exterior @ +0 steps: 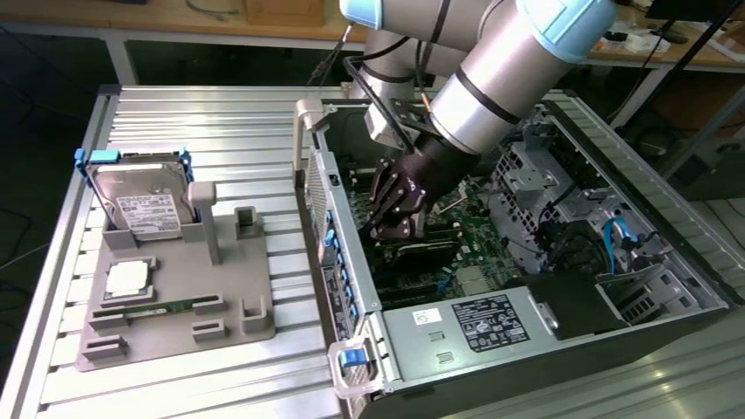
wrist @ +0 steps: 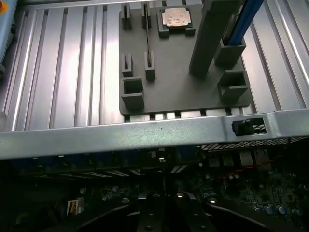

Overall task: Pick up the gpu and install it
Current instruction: 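Press down on the gpu until it lock into place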

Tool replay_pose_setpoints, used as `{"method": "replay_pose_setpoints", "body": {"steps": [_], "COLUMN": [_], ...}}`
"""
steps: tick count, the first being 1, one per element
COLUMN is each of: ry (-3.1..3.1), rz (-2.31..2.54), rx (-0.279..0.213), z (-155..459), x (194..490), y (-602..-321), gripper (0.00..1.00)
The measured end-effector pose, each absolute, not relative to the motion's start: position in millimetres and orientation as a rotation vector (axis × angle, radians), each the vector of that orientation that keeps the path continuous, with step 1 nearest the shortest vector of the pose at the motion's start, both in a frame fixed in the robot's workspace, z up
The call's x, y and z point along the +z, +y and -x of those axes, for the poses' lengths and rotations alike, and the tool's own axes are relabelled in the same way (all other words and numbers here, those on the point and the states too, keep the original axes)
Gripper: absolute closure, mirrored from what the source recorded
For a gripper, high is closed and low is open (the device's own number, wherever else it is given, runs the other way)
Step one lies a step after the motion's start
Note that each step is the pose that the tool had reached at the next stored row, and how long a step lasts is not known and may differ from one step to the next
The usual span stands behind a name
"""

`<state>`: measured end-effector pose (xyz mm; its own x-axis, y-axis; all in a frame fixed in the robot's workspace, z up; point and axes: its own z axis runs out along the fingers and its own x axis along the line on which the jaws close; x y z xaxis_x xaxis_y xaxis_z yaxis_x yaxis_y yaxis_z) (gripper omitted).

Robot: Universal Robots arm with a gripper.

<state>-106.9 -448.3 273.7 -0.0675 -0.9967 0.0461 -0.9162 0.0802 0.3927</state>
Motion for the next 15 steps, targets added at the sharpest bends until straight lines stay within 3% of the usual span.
{"method": "replay_pose_setpoints", "body": {"steps": [15], "ry": [-2.079], "rz": [-1.920], "rx": [-0.336], "z": [121], "x": [274], "y": [-440], "gripper": [0.89]}}
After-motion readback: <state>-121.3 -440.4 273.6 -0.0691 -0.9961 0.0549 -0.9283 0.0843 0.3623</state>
